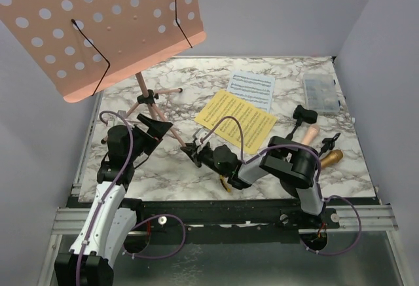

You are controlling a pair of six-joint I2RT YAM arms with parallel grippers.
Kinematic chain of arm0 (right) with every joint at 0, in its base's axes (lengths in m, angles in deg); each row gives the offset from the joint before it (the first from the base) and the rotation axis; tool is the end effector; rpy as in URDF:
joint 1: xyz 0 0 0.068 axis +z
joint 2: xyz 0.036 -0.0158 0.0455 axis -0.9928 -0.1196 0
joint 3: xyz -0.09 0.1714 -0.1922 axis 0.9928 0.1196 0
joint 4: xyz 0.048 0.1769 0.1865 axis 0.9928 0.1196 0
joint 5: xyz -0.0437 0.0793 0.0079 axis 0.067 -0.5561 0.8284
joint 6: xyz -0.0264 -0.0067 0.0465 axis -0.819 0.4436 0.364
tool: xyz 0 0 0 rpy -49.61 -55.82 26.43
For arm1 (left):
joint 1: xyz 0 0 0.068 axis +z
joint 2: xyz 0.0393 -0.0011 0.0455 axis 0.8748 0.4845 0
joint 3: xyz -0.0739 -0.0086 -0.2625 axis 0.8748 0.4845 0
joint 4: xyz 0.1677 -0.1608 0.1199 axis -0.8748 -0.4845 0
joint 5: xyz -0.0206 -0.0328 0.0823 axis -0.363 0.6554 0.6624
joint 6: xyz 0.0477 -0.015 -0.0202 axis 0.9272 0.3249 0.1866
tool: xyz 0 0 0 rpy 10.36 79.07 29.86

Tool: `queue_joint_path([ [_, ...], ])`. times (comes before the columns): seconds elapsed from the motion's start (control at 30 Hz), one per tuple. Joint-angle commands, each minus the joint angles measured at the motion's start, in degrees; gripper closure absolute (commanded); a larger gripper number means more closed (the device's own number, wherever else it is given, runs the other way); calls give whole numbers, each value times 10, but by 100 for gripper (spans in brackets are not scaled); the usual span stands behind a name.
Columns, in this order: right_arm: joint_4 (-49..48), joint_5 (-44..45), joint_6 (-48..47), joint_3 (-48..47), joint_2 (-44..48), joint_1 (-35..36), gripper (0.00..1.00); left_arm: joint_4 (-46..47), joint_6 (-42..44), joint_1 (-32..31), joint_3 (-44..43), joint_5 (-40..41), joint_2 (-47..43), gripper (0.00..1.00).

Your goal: Set up the instrument practice props

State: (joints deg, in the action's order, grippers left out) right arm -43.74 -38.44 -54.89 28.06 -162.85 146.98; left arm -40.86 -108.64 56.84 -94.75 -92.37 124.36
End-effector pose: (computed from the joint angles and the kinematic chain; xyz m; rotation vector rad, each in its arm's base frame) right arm 0.1721 0.3350 0.1329 -0.7356 1.4630 0.7058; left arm 0.1705 -0.0229 0.2391 -0.7692 1.9292 -0.9911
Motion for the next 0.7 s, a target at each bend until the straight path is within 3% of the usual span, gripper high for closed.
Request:
queue_joint_path([
  [0.0,123,-8,34,-18,20,-9,83,-58,-4,3,-3,-74,-31,1],
  [0.1,193,16,57,-23,61,-11,51,-60,22,3,-15,-127,-32,1],
  [0.23,314,24,76,-38,130,-17,17,-79,67,3,-43,-154,-34,1],
  [0.37,419,29,80,-43,195,-27,6,-112,103,3,-74,-160,-30,1],
  [0.53,506,39,104,-3,276,-95,5,-164,135,3,-109,-187,-13,1],
  [0.63,581,2,212,6,322,-202,5,-189,159,2,-131,-218,-7,1],
  [0.67,601,-71,254,6,331,-266,4,-196,166,3,-140,-231,-7,1],
])
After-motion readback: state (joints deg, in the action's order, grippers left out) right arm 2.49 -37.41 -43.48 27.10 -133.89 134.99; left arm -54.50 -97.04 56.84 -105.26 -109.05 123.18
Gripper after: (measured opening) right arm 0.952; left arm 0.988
